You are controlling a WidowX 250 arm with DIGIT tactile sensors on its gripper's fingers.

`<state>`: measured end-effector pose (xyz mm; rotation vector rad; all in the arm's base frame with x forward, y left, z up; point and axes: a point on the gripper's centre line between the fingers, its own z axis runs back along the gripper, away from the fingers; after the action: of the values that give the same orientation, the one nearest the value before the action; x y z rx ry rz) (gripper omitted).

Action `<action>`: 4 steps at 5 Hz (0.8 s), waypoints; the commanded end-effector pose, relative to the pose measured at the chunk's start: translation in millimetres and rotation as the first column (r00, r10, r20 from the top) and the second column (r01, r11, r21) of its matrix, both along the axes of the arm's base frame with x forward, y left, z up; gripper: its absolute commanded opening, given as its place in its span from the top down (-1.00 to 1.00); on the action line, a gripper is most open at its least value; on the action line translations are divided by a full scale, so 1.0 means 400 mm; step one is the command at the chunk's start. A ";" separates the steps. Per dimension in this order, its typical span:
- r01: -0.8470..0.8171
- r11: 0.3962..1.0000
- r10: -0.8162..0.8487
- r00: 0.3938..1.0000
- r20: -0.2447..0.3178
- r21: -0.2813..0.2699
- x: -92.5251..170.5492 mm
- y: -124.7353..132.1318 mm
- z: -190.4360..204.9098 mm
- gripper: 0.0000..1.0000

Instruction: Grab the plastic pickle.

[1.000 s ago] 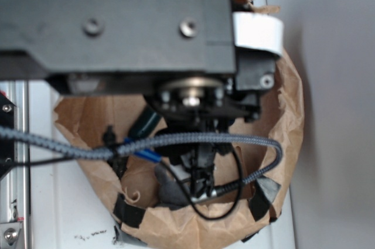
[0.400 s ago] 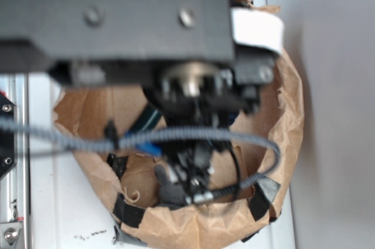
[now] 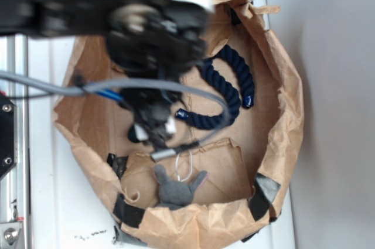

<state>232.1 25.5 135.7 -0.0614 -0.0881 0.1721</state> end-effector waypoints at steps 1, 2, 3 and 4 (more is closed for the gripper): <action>-0.065 0.995 0.060 0.996 0.060 0.076 0.002 0.025 -0.068 -1.00; -0.141 0.985 0.139 0.990 0.024 0.096 0.037 0.014 -0.094 -1.00; -0.218 0.970 0.218 0.976 0.017 0.111 0.065 0.003 -0.115 -1.00; -0.333 0.938 0.334 0.942 0.006 0.096 0.081 0.006 -0.133 -1.00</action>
<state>261.2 24.5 76.1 0.0574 -0.0680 0.4890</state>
